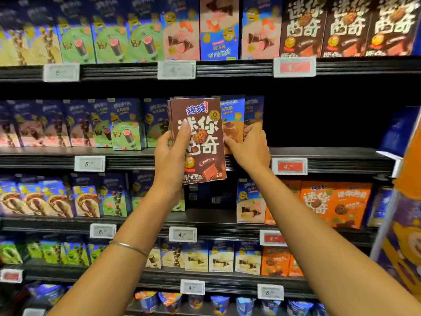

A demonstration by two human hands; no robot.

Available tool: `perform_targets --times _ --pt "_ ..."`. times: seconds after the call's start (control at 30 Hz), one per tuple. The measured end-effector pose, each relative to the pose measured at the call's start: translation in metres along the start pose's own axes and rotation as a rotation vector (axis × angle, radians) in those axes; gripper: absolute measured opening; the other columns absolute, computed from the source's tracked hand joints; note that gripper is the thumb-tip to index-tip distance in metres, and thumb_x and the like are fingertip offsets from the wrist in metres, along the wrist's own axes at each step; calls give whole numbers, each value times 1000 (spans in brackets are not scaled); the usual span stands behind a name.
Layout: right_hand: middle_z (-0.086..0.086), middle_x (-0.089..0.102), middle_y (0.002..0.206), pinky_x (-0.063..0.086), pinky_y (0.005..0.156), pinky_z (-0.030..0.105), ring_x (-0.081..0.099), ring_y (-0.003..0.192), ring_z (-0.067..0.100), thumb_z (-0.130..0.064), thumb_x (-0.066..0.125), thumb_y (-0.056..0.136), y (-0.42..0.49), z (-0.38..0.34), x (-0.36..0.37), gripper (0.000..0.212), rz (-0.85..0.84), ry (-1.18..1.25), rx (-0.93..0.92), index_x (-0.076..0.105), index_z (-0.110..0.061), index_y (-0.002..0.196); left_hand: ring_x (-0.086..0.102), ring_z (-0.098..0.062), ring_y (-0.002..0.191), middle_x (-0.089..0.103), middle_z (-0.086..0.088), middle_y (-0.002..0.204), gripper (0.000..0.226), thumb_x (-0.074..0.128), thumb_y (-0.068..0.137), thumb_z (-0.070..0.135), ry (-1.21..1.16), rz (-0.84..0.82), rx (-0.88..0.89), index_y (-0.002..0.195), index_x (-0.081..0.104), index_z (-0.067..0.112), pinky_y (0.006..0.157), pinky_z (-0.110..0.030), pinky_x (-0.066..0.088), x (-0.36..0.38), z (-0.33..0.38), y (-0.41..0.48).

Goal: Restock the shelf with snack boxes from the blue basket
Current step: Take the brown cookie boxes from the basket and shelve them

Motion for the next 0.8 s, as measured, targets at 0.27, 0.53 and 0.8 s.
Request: perform_targets --times 0.27,0.53,0.8 --pt "-5 47 114 40 66 16 54 96 10 -47 80 80 -9 -4 -22 54 27 268 13 44 -24 111 77 -26 110 71 -10 133 65 63 101 53 -16 -26 -22 148 51 11 82 -38 66 10 -7 7" --pt "-5 66 125 61 74 24 72 103 7 -61 71 82 -77 -34 -48 47 -478 764 141 60 -35 120 76 -28 110 76 -8 125 45 65 102 47 -81 -83 13 133 62 15 90 -48 64 37 -15 -1" --pt "-3 76 112 62 79 35 75 99 16 -36 77 89 -92 -5 -89 42 -338 700 204 61 -21 124 78 -18 105 75 -1 124 61 50 101 64 -141 -223 -91 141 53 18 76 -29 65 70 -34 -14"
Point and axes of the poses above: each hand's wrist, its own y-axis towards the middle knuckle, its own x-axis out of the palm, z = x × y, the point moved 7 cm from there along y, towards the middle knuckle
